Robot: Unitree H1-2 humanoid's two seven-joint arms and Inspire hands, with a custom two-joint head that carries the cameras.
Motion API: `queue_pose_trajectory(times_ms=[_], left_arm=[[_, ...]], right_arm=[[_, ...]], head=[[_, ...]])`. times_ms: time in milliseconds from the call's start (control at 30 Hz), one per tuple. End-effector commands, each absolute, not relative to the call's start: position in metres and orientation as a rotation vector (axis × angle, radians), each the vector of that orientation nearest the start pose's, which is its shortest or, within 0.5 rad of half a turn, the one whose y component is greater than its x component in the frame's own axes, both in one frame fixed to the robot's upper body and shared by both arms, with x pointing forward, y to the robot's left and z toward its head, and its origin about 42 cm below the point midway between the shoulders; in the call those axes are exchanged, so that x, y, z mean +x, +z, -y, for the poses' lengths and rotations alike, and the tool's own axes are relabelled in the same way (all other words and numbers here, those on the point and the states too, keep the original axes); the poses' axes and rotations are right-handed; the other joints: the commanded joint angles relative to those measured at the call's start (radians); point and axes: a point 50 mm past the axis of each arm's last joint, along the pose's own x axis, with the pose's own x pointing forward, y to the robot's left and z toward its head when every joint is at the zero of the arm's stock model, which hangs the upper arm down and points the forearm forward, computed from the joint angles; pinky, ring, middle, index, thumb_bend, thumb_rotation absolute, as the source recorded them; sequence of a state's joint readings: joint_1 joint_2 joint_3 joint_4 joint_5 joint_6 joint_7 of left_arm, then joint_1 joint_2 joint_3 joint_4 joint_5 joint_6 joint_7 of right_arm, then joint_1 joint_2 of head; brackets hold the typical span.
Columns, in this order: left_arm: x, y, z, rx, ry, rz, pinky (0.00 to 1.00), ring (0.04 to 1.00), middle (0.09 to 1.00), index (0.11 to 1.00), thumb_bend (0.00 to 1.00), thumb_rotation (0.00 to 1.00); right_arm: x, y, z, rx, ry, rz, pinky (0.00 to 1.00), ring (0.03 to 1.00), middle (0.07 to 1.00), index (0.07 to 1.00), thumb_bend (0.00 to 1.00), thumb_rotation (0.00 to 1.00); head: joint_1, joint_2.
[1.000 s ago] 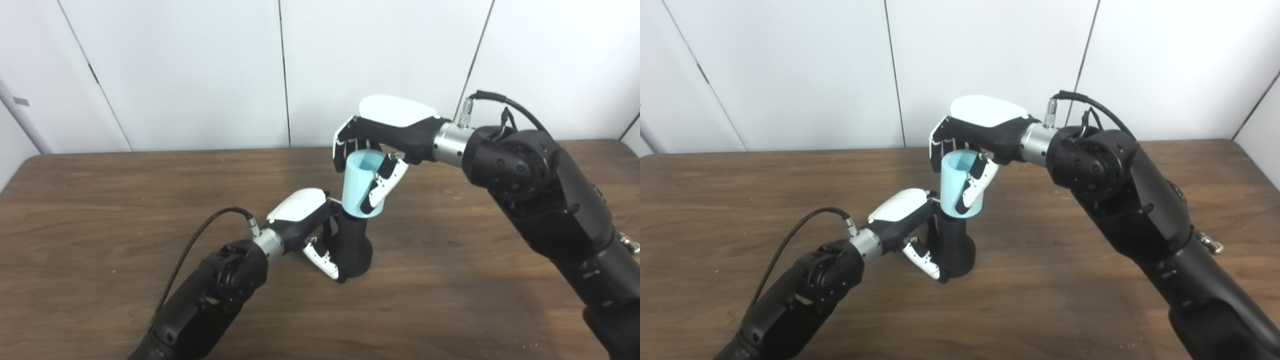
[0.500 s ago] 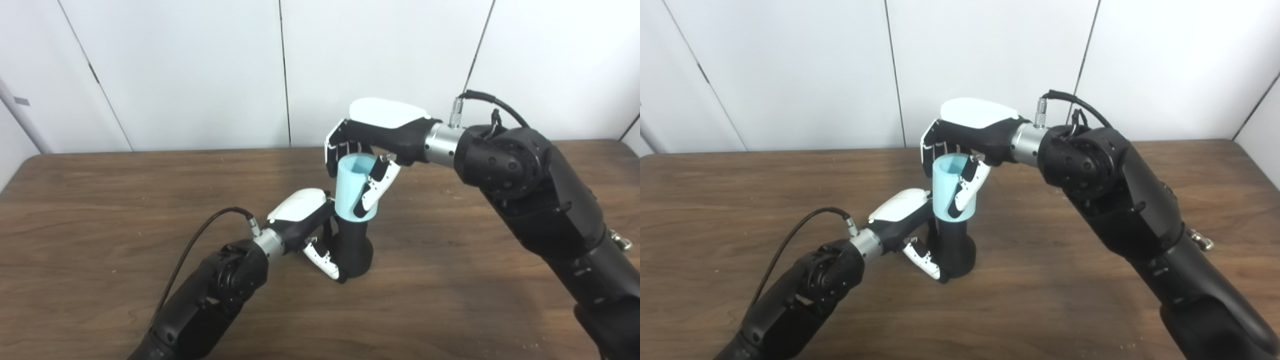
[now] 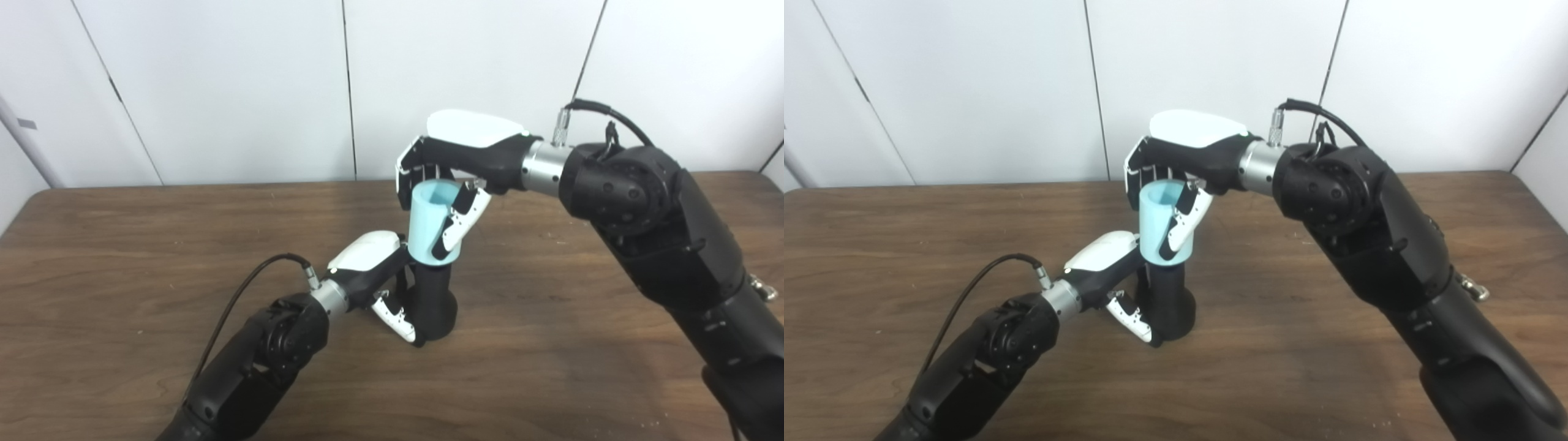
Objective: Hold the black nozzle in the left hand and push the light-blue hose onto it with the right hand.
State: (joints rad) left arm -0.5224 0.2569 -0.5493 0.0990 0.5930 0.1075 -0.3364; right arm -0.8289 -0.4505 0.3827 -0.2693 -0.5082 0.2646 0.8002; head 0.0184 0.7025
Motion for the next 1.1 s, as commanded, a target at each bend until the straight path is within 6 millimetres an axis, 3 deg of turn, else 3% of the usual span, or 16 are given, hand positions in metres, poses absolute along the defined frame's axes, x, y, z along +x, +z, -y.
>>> queue_pose_trajectory(times_ms=[0, 433, 767, 1067], left_arm=[[0.389, 0.169, -0.121, 1.134, -0.78, 0.153, 1.0, 0.604, 0.463, 0.494, 0.53, 0.0], [0.389, 0.172, -0.122, 1.137, -0.771, 0.149, 1.0, 0.599, 0.472, 0.49, 0.53, 0.0], [0.387, 0.172, -0.122, 1.14, -0.767, 0.149, 1.0, 0.593, 0.469, 0.491, 0.53, 0.0], [0.387, 0.171, -0.119, 1.135, -0.775, 0.15, 1.0, 0.602, 0.48, 0.486, 0.53, 0.0]], right_arm=[[0.394, 0.403, 0.159, -1.311, 0.699, 0.526, 0.38, 0.46, 0.479, 0.472, 0.5, 0.0], [0.393, 0.38, 0.166, -1.346, 0.728, 0.466, 0.35, 0.435, 0.484, 0.507, 0.5, 0.0], [0.389, 0.365, 0.161, -1.328, 0.744, 0.43, 0.34, 0.428, 0.477, 0.518, 0.5, 0.0], [0.386, 0.376, 0.145, -1.29, 0.76, 0.456, 0.35, 0.444, 0.472, 0.515, 0.5, 0.0]], head=[[0.001, 0.0], [0.001, 0.006], [0.005, 0.012], [0.001, 0.018]])
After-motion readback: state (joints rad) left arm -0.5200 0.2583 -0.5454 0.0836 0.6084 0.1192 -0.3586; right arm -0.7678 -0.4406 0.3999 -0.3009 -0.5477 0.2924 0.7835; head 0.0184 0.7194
